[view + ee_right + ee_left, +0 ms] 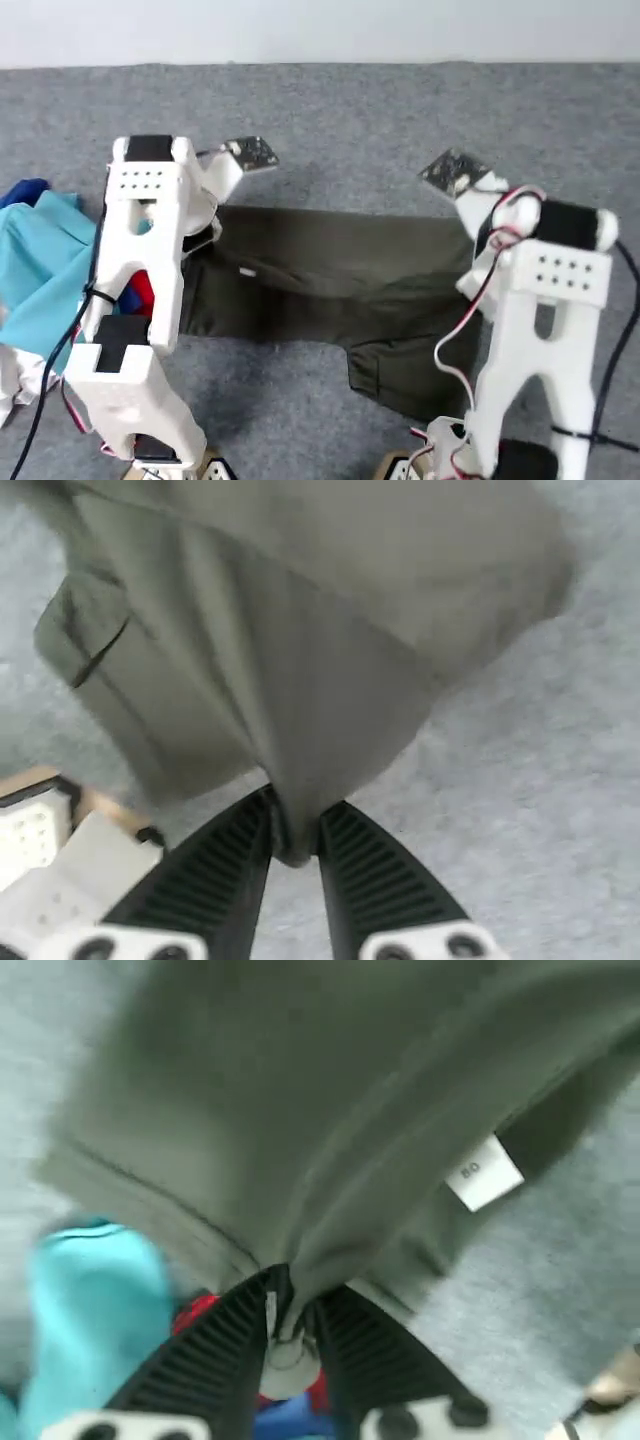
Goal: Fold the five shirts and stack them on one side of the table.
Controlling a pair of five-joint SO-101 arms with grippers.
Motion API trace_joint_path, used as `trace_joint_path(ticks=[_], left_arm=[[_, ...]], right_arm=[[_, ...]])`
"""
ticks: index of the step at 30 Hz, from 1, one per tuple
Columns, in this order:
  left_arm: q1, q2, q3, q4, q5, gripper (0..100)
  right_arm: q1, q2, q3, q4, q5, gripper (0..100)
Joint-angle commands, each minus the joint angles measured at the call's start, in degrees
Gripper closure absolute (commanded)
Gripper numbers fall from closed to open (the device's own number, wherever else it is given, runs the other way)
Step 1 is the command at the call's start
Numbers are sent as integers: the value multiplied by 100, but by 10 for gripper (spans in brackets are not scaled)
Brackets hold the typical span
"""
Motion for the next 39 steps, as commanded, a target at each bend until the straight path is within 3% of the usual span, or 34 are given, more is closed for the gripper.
trace_joint_path(ticks=[1,10,17,21,28,30,35,39], left_arm=[[0,-141,66,149,-26,984],[-123,229,66,-105,176,984],[-202,220,66,-70,158,984],[-202,220,66,-70,158,983],[-185,167,-13,141,167,871],[-211,158,-92,158,167,851],[-202,-44,-119,167,158,829],[-211,-589,-127,167,158,810]], right_arm=[[-48,-752,782,259,-26,989],[-57,-1886,2532,251,-35,989],[-57,-2018,2769,233,18,989],[-48,-2018,3059,215,457,989],[-48,-2070,3077,180,563,983],[-48,-2070,3077,180,563,946],[-22,-2070,2971,207,554,698],[-13,-2070,2716,207,563,675]])
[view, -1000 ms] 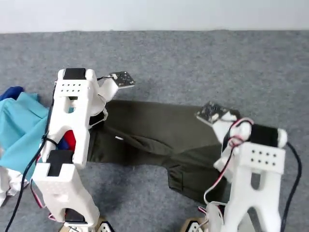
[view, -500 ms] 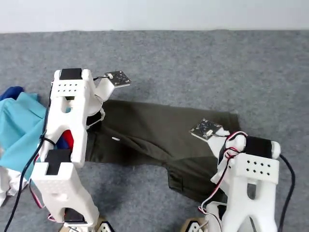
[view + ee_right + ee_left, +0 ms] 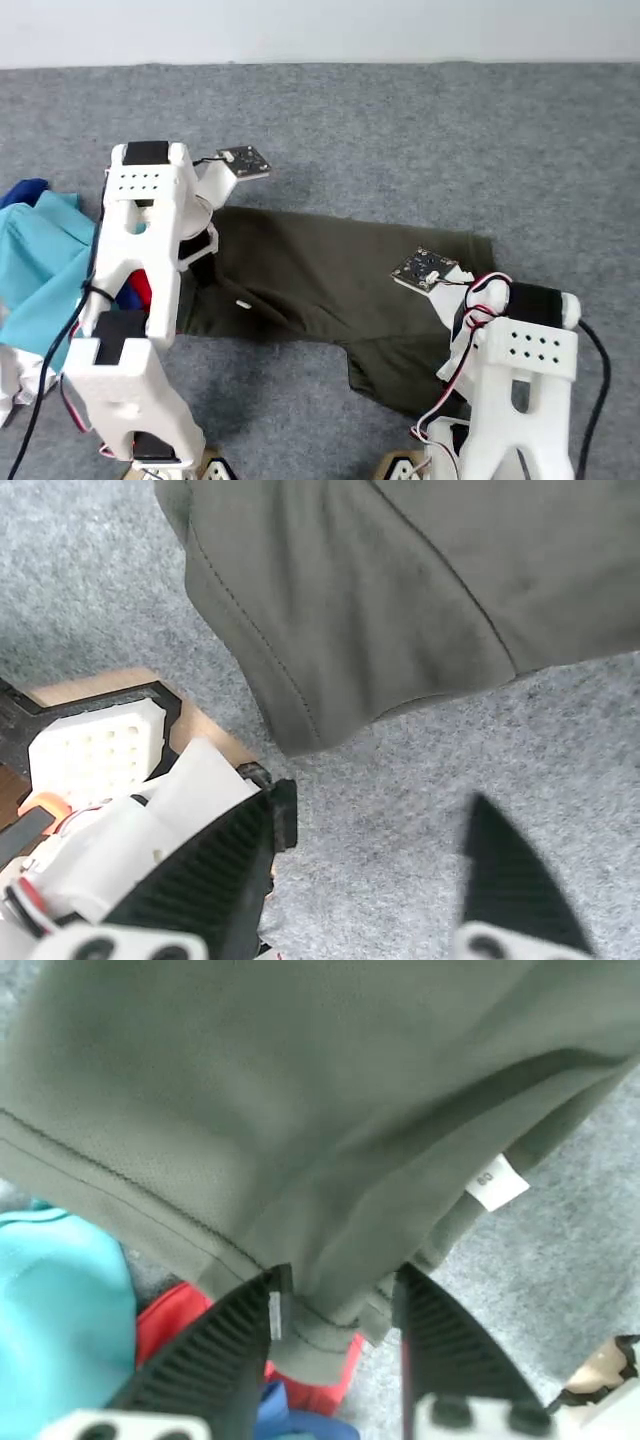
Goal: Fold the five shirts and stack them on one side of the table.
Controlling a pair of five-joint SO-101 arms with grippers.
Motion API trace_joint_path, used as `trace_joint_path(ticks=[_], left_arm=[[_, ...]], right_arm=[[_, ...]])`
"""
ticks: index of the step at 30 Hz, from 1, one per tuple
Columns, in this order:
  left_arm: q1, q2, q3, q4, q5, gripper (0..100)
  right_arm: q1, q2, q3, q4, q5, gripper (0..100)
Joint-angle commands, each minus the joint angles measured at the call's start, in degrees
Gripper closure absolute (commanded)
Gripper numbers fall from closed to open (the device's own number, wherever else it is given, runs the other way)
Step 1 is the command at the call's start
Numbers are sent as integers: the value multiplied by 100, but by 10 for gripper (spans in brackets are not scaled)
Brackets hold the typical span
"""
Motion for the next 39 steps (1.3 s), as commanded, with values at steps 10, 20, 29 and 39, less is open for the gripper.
trace_joint_path(ticks=[10,20,29,39], left_arm=[[-44,-2171,-198,167,53,788],[730,-1741,-163,149,993,978],[3130,-1108,-171,9,1723,986],[5125,-9,-189,-70,1767,985]], right_arm=[[-4,-119,-721,-655,-44,682],[75,4,-756,-2211,-1873,987],[1930,-303,-1503,-1420,-1864,989],[5007,-365,-1477,-1305,-730,989]])
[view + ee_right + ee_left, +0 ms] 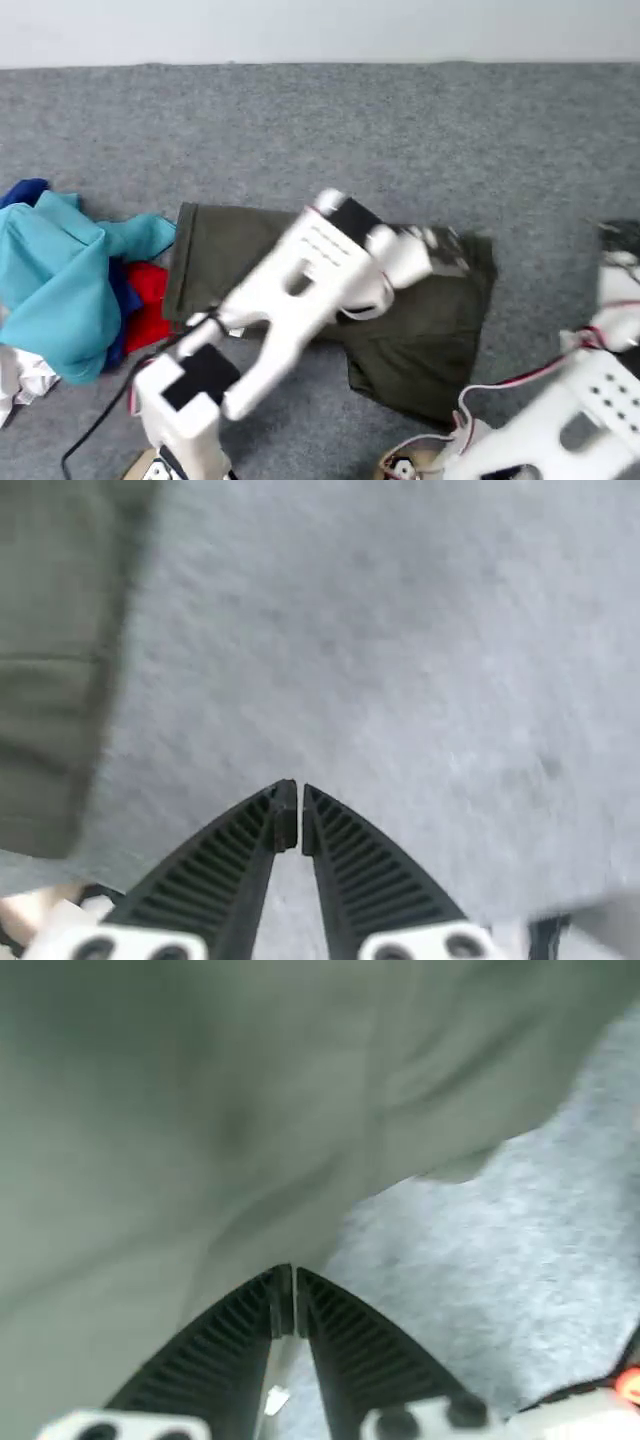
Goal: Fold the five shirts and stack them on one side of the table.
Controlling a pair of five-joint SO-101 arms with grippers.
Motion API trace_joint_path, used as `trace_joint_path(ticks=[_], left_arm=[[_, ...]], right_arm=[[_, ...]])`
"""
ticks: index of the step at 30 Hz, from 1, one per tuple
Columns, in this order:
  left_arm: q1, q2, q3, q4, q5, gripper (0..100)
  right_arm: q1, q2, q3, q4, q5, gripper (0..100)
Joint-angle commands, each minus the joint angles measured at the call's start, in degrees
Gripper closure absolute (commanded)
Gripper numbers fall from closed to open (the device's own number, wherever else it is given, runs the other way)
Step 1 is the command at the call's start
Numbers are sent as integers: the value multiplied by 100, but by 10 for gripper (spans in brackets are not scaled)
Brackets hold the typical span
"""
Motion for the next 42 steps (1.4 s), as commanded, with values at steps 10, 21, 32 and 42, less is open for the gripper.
trace_joint_path(ticks=[10,21,32,42], left_arm=[[1503,158,-180,-352,281,792],[1591,1055,-514,-360,264,758],[1582,2224,-1262,-607,281,779],[1574,2673,-1481,-686,281,948]], right_arm=[[1745,-66,-237,31,721,989],[1754,-119,-246,312,686,989],[1763,-127,-273,312,712,989],[1763,-127,-273,312,703,989]])
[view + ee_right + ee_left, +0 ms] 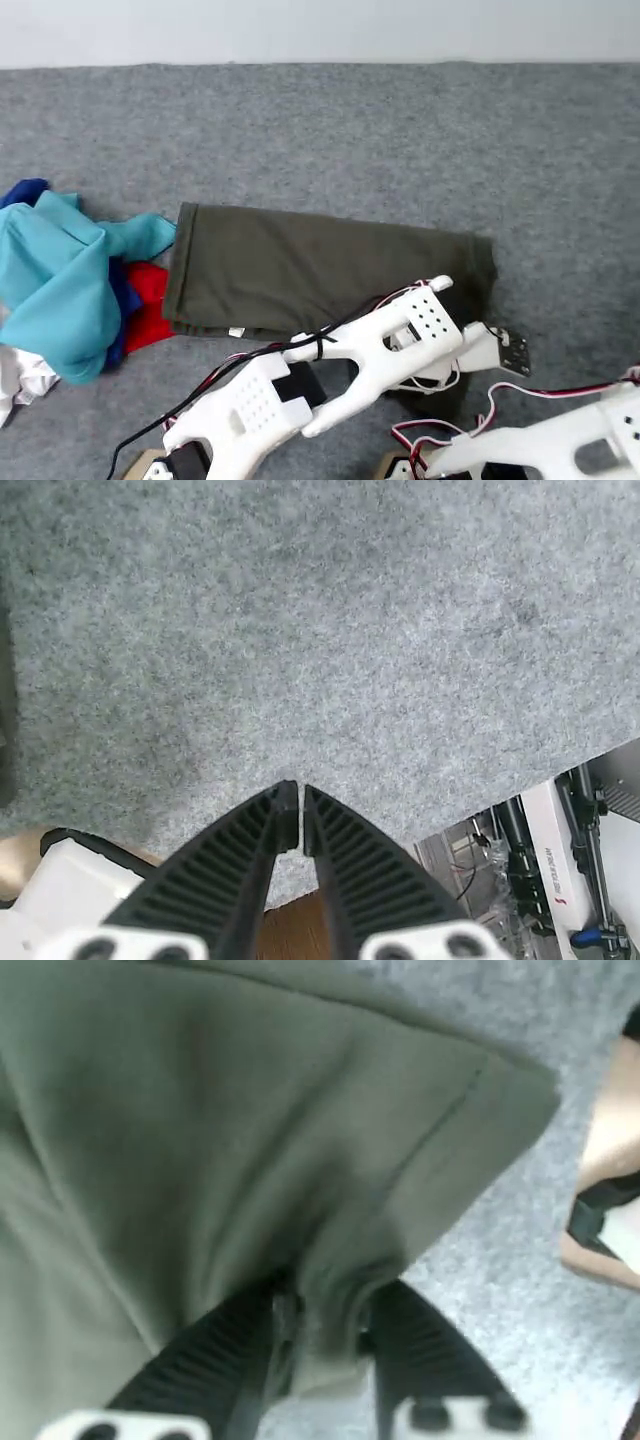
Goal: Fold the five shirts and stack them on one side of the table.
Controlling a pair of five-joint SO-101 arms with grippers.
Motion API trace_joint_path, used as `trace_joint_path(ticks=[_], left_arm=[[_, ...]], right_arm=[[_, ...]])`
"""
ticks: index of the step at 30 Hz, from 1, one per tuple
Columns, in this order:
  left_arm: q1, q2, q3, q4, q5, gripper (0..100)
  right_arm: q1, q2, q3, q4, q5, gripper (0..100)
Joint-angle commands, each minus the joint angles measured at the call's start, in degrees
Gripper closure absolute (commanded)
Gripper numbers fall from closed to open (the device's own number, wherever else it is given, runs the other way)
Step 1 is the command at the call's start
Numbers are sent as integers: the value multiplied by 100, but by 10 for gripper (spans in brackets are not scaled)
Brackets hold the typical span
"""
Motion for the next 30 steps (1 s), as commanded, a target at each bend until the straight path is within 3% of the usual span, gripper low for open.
trace_joint_path(ticks=[1,9,20,30], left_arm=[[-9,-62,-101,-176,0,964],[-176,-976,-101,-149,-9,978],[-1407,-1380,-75,-905,9,972],[-2040,-897,-92,-1618,352,798]], right_arm=[[57,-127,-273,40,35,989],[57,-127,-273,40,18,989],[48,-127,-273,40,18,989],[57,-127,-273,40,18,989]])
